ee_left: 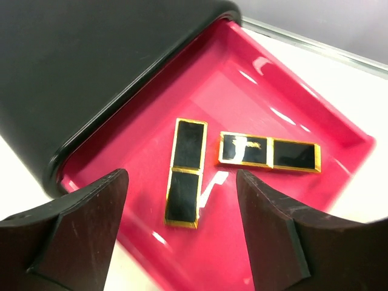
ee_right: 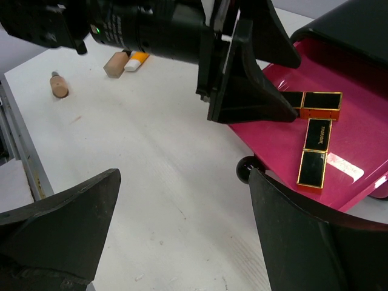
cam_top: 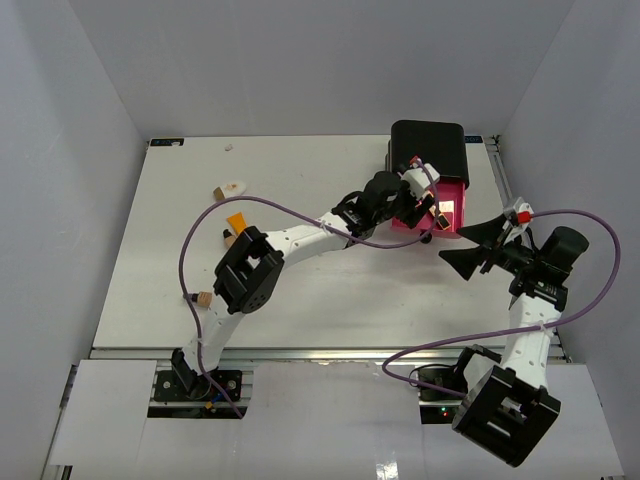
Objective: Organize the makeup
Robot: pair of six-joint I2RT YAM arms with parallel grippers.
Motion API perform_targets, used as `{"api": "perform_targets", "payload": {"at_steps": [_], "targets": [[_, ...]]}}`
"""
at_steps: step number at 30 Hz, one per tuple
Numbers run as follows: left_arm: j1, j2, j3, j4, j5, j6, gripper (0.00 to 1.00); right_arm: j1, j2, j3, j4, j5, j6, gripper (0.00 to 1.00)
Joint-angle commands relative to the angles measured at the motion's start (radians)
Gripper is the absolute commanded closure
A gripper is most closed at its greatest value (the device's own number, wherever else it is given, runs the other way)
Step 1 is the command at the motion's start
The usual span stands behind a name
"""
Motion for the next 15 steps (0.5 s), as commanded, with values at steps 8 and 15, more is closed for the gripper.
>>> {"api": "perform_targets", "payload": {"at_steps": [8, 15], "targets": [[0.01, -0.551, -0.307, -0.095, 0.063, -0.072, 0.12, 0.113, -0.048, 0.031, -0.297, 0.001, -0.523, 0.15], [0.283, -0.9, -0.625, -0.197, 0.454, -0.384, 0.12, 0.573, 0.078, 0.224, -0.543, 0.735, -0.941, 0.29]]}}
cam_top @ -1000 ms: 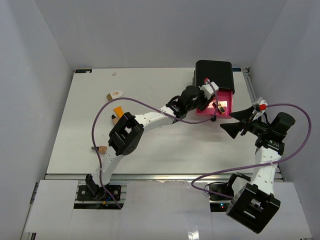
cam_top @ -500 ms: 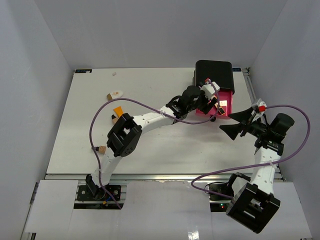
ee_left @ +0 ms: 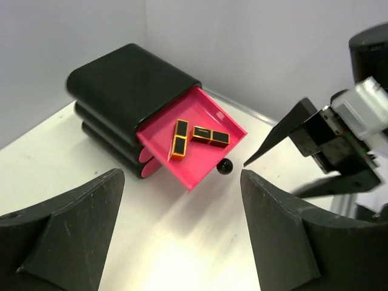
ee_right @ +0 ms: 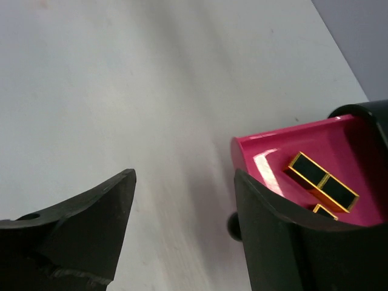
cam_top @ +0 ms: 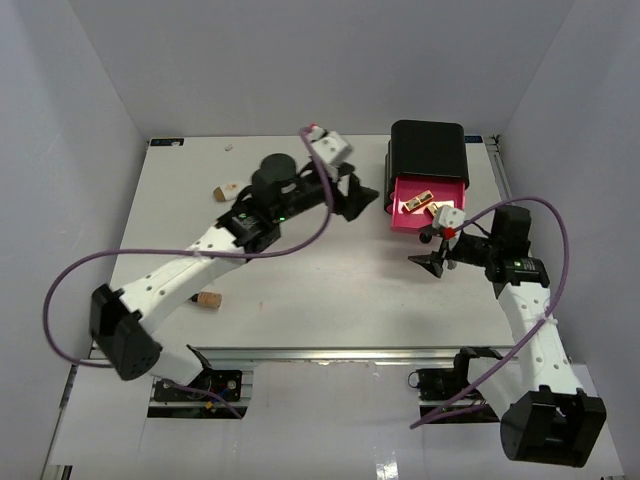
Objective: Organize the makeup
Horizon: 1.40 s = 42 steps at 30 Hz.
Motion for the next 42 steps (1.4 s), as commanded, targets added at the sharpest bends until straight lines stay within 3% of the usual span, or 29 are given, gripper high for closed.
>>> {"api": "perform_targets", "payload": {"at_steps": [1, 3, 8, 11, 17, 22, 29, 42], "targets": [[0.215, -0.174, -0.21, -0.075, 0.316, -0.238, 0.12, 0.191, 0.068, 0.079, -0.117, 0.495, -0.281, 0.31], [0.279, -0.259, -0.307, -0.081, 0.36, -0.243, 0.11, 0.239, 0.103, 0.081, -0.101, 0.61, -0.287, 0.36], [0.297, -0.391, -0.486, -0.068, 0.286, -0.202, 0.05, 0.375, 0.177, 0.025, -0.035, 0.85, -0.285, 0.52], [0.301, -0.406, -0.547, -0.06, 0.25, -0.177, 0.04, 0.436, 0.196, -0.031, 0.081, 0.996, -0.24, 0.63], [0.303, -0.395, -0.546, -0.078, 0.261, -0.181, 0.02, 0.479, 0.194, -0.177, 0.303, 1.163, -0.221, 0.72], [0.31, -0.402, -0.547, -0.077, 0.254, -0.179, 0.02, 0.49, 0.207, -0.277, 0.501, 1.298, -0.22, 0.73], [0.311, -0.396, -0.55, -0.072, 0.264, -0.178, 0.02, 0.497, 0.211, -0.316, 0.704, 1.36, -0.252, 0.73], [0.312, -0.392, -0.551, -0.073, 0.264, -0.169, 0.02, 0.496, 0.26, -0.17, 0.698, 1.377, -0.222, 0.74]]}}
